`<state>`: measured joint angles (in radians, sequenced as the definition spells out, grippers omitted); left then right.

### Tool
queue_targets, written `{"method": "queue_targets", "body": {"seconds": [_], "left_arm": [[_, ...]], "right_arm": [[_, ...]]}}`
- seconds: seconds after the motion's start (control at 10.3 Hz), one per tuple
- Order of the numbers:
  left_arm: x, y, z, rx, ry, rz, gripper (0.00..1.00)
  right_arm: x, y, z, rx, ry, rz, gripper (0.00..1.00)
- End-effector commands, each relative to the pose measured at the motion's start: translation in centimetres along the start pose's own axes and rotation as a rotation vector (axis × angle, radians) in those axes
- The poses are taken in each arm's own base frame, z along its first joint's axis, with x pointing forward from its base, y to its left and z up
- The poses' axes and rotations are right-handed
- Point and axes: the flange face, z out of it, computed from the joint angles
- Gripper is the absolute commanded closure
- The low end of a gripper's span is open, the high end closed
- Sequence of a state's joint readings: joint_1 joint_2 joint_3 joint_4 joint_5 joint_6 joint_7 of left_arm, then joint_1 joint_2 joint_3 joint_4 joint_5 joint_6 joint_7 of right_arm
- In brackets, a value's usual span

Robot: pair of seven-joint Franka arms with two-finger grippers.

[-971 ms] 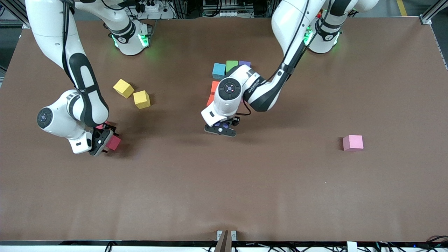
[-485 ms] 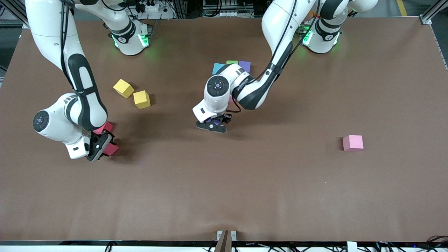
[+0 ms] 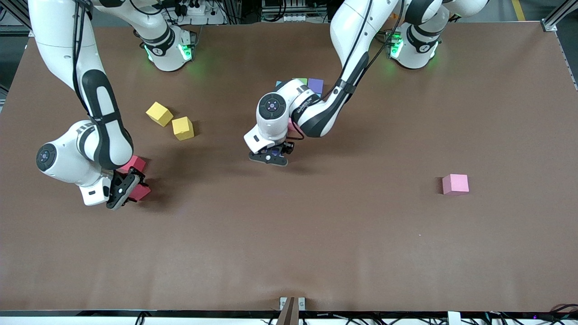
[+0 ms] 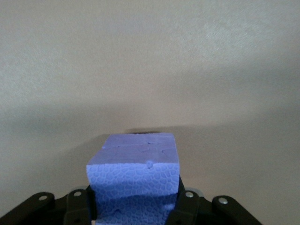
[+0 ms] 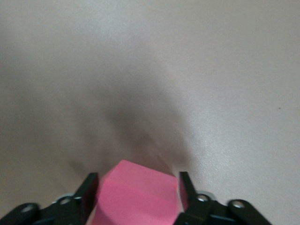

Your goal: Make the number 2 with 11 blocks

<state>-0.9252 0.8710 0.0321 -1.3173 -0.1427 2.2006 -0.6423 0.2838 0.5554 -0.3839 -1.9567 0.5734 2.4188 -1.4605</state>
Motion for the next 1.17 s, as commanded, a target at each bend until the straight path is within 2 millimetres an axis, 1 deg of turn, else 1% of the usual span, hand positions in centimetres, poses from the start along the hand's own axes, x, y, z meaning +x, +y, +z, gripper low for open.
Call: {"method": "queue_targets", "body": {"seconds": [0.0, 0.1, 0.29, 0.49, 0.58, 0.68, 0.78, 0.87, 0.97, 1.07], "left_arm": [[0.3, 0.5, 0.1, -0.004, 0.005, -0.024, 0.72], [0.3, 0.4, 0.3, -0.002, 0.005, -0.027, 0.72], [0.0, 0.7, 0.7, 0.000, 0.003, -0.030, 0.72], [-0.1, 0.6, 1.3, 0.005, -0.002, -0.031, 0.72], [-0.1, 0.6, 1.4, 0.005, -0.001, -0.031, 0.72], [-0.1, 0.7, 1.5, 0.003, 0.002, -0.030, 0.72], [-0.1, 0.8, 1.4, -0.001, 0.007, -0.031, 0.72], [-0.3, 1.0, 1.6, 0.001, 0.004, -0.037, 0.72], [-0.4, 1.0, 1.6, 0.001, 0.004, -0.042, 0.72], [-0.4, 1.0, 1.7, 0.003, 0.003, -0.042, 0.71]], "right_arm": [[-1.0, 1.1, -0.3, -0.002, 0.021, 0.059, 0.00], [-1.4, 1.1, -0.2, 0.001, 0.024, 0.078, 0.00], [-2.5, 1.1, 0.3, 0.019, 0.017, 0.207, 0.00], [-2.6, 0.7, 0.7, 0.031, 0.009, 0.281, 0.00], [-2.7, 0.5, 0.9, 0.036, 0.006, 0.286, 0.01], [-2.6, 0.4, 0.9, 0.038, 0.006, 0.284, 0.15], [-2.3, 0.4, 0.9, 0.038, 0.006, 0.278, 0.33], [-2.1, 0.3, 0.8, 0.039, 0.008, 0.283, 0.62], [-2.0, 0.3, 0.6, 0.038, 0.011, 0.290, 0.78], [-1.7, 0.3, 0.5, 0.053, 0.011, 0.286, 0.85]]}}
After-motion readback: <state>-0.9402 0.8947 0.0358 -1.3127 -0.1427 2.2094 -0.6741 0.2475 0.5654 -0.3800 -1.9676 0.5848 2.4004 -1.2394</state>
